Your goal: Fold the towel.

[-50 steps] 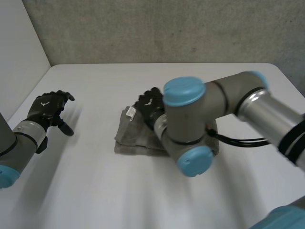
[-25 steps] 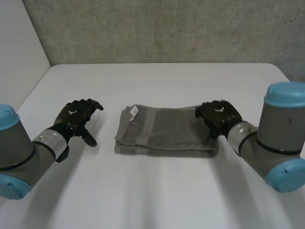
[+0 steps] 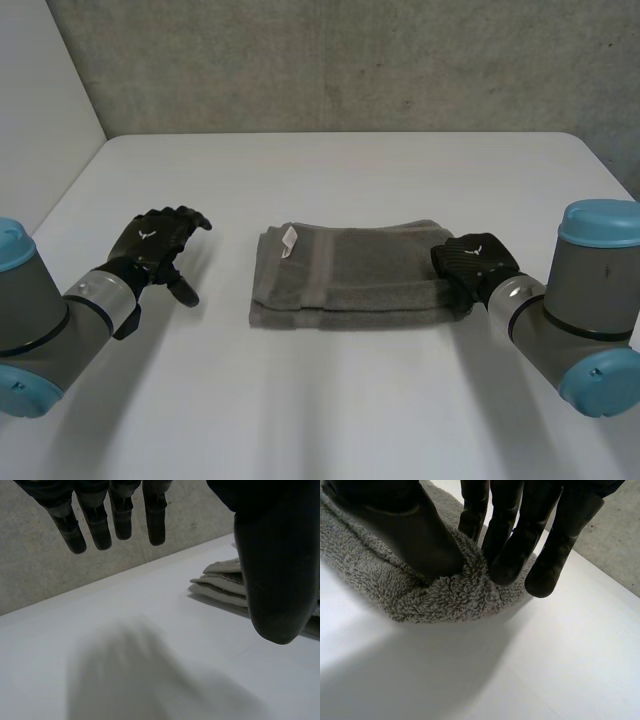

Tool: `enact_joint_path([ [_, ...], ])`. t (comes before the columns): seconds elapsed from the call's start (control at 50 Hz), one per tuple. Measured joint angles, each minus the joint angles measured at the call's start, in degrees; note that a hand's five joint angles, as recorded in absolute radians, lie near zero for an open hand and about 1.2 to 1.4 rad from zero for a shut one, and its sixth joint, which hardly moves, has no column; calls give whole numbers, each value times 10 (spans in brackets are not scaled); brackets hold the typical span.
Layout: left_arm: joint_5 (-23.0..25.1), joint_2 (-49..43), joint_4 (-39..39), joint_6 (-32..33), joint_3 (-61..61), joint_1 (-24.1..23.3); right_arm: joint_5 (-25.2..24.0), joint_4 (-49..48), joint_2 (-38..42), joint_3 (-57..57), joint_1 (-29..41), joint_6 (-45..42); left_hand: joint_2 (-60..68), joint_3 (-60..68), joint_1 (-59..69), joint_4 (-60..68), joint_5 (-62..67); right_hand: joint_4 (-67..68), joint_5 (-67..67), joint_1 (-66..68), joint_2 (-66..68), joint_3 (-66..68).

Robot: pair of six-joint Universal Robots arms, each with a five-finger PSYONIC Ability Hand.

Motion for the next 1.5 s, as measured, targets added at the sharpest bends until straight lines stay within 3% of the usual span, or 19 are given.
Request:
enact_joint_path([
  [0.26, 1, 2, 0, 0, -4, -1, -6, 11, -42, 56, -40, -78, 0, 0, 0, 0, 0, 0, 0, 3, 6, 0],
  [0.42, -1, 8, 3, -3, 15, -12, -1, 18, -83, 7, -51, -134, 0, 0, 0, 0, 0, 0, 1, 11, 6, 0],
  [0.6, -3, 20, 8, -14, 67, -37, 2, 60, -67, -110, 83, -94, 0, 0, 0, 0, 0, 0, 6, 14, 15, 0],
  [0.66, -6, 22, 8, -35, 84, -49, 3, 73, -36, -134, 152, -82, 0, 0, 0, 0, 0, 2, 6, 15, 20, 0],
  [0.78, -14, 30, 8, -87, 98, -63, 4, 81, 2, -133, 220, -78, 0, 0, 0, 0, 0, 3, 6, 17, 20, 0],
  [0.84, -20, 41, 8, -126, 103, -68, 8, 79, 10, -122, 233, -75, 0, 0, 0, 0, 0, -216, -215, -205, -200, -213],
  [0.92, -24, 48, 8, -166, 115, -81, 19, 77, 2, -115, 231, -59, 0, 0, 0, 0, 0, -571, -588, -547, -548, -562],
  [0.94, -25, 48, 7, -176, 119, -88, 24, 76, -3, -113, 228, -49, 0, 0, 0, 0, 0, -609, -621, -585, -583, -603],
  [1.26, -59, 29, 2, -267, 154, -167, 27, 72, -70, -100, 114, 108, 0, 0, 0, 0, 0, -617, -622, -604, -589, -617],
  [1.5, -59, -63, 1, -284, 157, -235, 21, 49, -13, -98, 66, 148, 0, 0, 0, 0, 0, -617, -622, -604, -589, -617],
])
